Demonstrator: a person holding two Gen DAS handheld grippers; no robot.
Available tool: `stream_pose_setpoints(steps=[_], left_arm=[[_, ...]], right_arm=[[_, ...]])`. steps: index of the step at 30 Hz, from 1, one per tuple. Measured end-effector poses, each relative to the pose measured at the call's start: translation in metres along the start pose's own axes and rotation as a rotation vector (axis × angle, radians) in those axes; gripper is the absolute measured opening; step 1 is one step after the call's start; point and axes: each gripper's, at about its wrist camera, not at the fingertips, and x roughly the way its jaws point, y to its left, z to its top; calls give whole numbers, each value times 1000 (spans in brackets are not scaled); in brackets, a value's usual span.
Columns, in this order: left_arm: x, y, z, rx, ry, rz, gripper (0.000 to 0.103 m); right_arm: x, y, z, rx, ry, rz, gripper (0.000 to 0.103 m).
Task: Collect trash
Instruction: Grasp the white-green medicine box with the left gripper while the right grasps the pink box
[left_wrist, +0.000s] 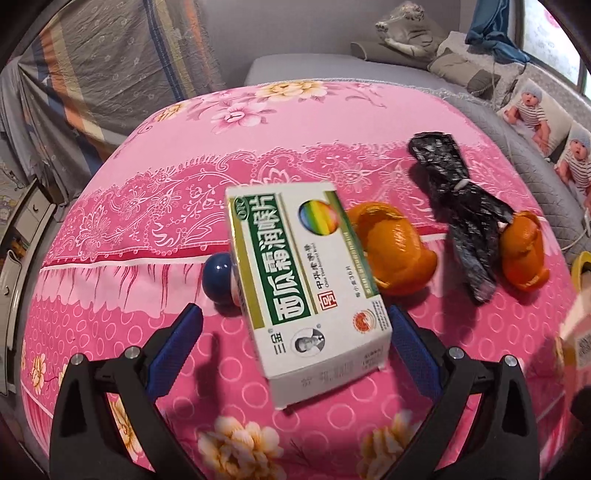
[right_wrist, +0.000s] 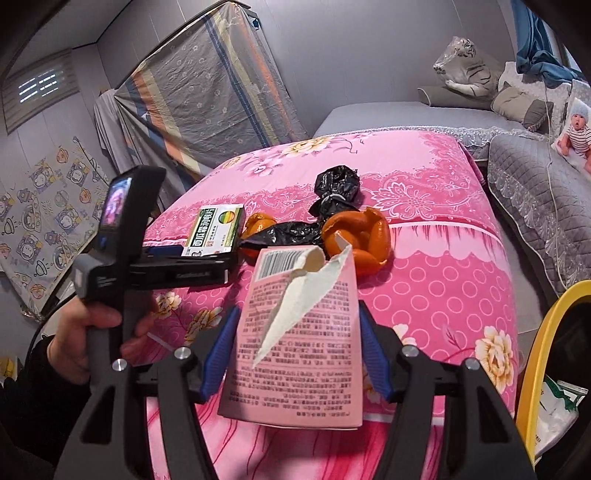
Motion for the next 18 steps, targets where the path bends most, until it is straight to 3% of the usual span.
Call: stream_pose_setpoints(steps=[2,4,11,18], left_arm=[[5,4,1,-10,7,-6,92],[8,10,0,-34,25,-41,63],[-13,22,-6,-46,-23,-67,62],[-68,40,-30,-59,-110,-157,62]], right_arm=[[-1,0,-1,4,-2,3,59],[-3,-2,-2,12,-2,8,59],[-10,-2,-2,31,0,20,59],[-13,6,-2,24,16,51,59]])
